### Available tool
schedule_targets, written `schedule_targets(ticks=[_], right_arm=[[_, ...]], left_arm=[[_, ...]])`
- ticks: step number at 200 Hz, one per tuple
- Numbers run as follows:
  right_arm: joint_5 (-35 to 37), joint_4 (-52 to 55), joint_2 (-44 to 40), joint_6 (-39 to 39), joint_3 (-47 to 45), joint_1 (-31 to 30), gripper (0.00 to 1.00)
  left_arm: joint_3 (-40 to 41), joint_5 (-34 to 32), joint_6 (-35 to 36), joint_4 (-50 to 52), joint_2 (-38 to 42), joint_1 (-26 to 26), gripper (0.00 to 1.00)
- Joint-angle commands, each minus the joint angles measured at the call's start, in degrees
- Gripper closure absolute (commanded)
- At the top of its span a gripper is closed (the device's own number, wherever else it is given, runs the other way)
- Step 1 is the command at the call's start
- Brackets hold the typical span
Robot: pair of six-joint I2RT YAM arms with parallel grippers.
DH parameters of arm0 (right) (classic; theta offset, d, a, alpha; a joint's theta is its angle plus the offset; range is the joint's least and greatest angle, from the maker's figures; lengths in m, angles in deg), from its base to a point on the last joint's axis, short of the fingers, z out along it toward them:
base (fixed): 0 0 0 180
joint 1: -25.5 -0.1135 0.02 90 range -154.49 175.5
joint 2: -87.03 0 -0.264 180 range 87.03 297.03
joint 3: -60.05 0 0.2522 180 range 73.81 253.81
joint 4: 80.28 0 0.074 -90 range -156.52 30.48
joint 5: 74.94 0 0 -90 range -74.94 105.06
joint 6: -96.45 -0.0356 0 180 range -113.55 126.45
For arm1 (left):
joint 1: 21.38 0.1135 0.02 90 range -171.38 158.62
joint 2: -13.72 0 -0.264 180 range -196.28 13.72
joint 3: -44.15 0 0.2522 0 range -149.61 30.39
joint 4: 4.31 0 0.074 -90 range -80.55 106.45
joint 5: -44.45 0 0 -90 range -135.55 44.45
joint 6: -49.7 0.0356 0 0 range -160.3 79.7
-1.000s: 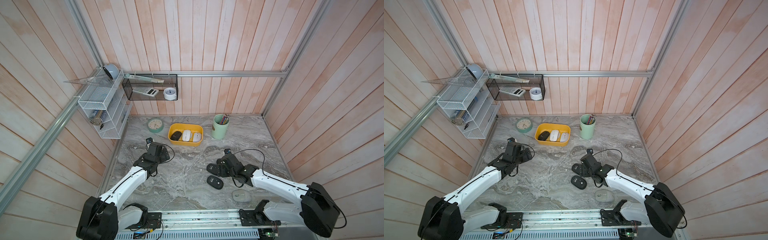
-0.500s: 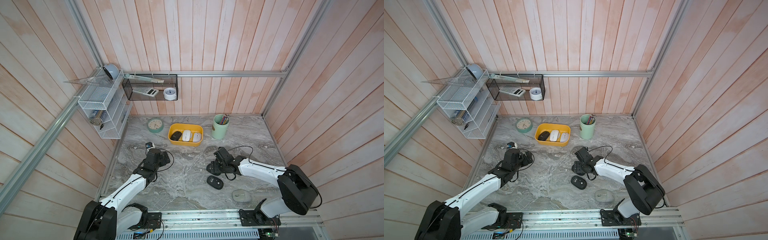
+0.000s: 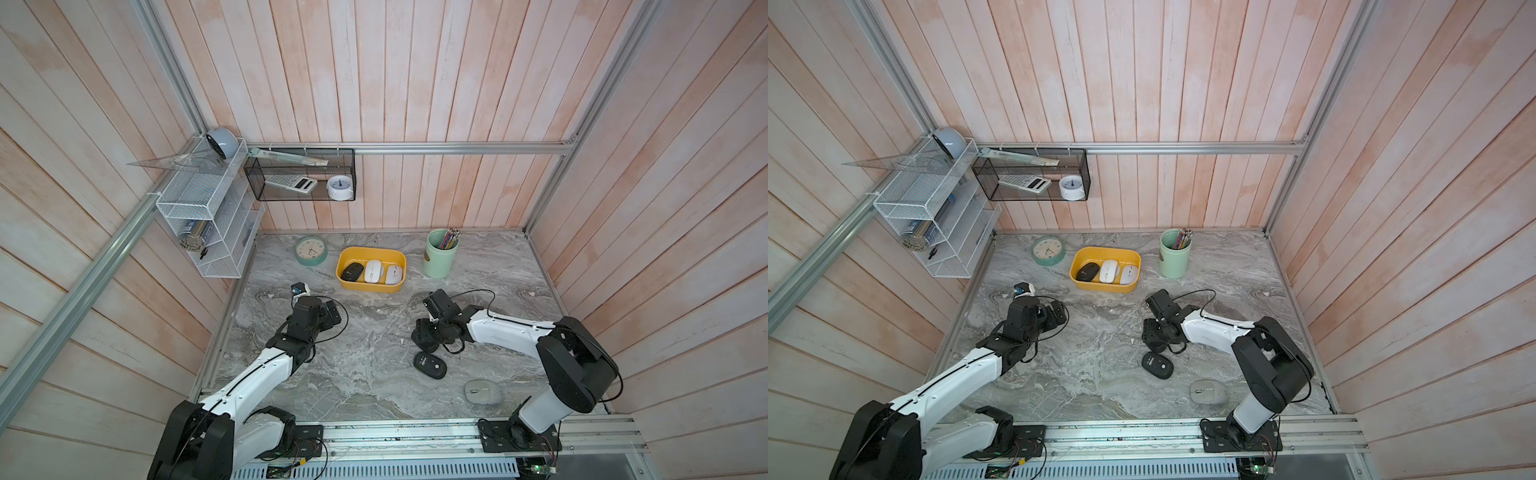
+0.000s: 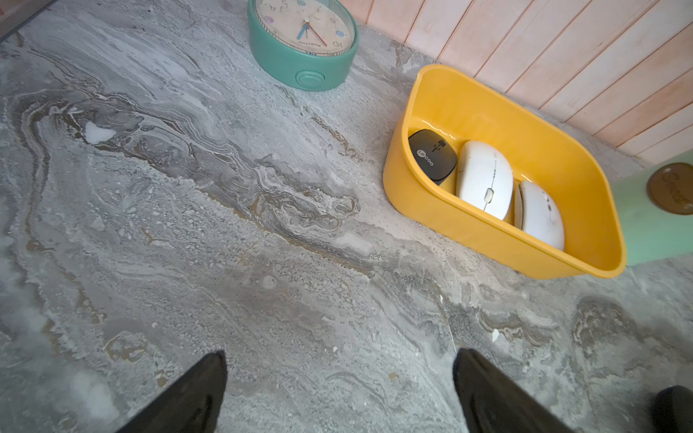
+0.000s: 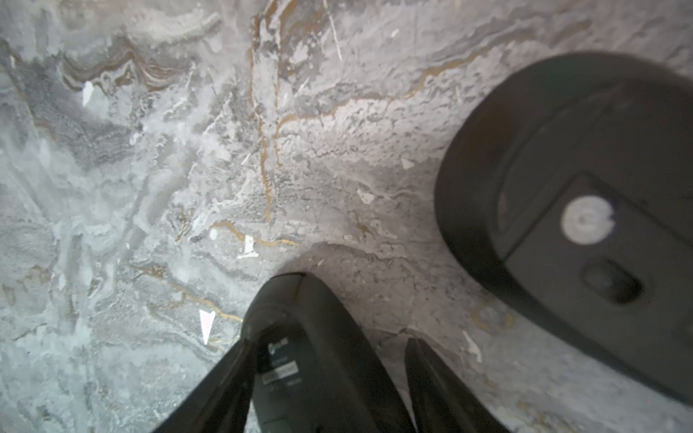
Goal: Put the mouse in the storage box
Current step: Pick up the mouse from the center of the board.
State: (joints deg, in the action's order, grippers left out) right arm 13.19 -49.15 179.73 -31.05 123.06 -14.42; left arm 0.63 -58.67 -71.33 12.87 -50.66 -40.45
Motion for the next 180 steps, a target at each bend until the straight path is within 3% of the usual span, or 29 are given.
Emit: schedule_targets(ticks=[1,31,80,140,180], right_arm=[[-1.0,3.4,2.2,0.1,-0.5,-0.1,0.38],[-1.5,3.6,1.8,-0.1,-0.6,-0.1,0.4],[-1.2,6.6,0.9,-0.9,-0.7,-1.1,0.31],[-2.1,5.9,-1.7,-2.3,-4.6,-1.8,0.32],[-3.4,5.1,-2.2,-3.2,-5.5,-2.1,0.24]], left_arm=[[0.3,-1.0,1.1,-0.7,0.5,0.3,0.0],[0.1,-1.7,1.2,-0.3,0.7,0.3,0.0],[0.3,-2.3,1.2,0.1,1.5,0.3,0.0],[0.1,-2.4,1.3,0.2,0.9,0.3,0.0],[-0.1,-2.5,1.3,0.2,0.7,0.3,0.0]])
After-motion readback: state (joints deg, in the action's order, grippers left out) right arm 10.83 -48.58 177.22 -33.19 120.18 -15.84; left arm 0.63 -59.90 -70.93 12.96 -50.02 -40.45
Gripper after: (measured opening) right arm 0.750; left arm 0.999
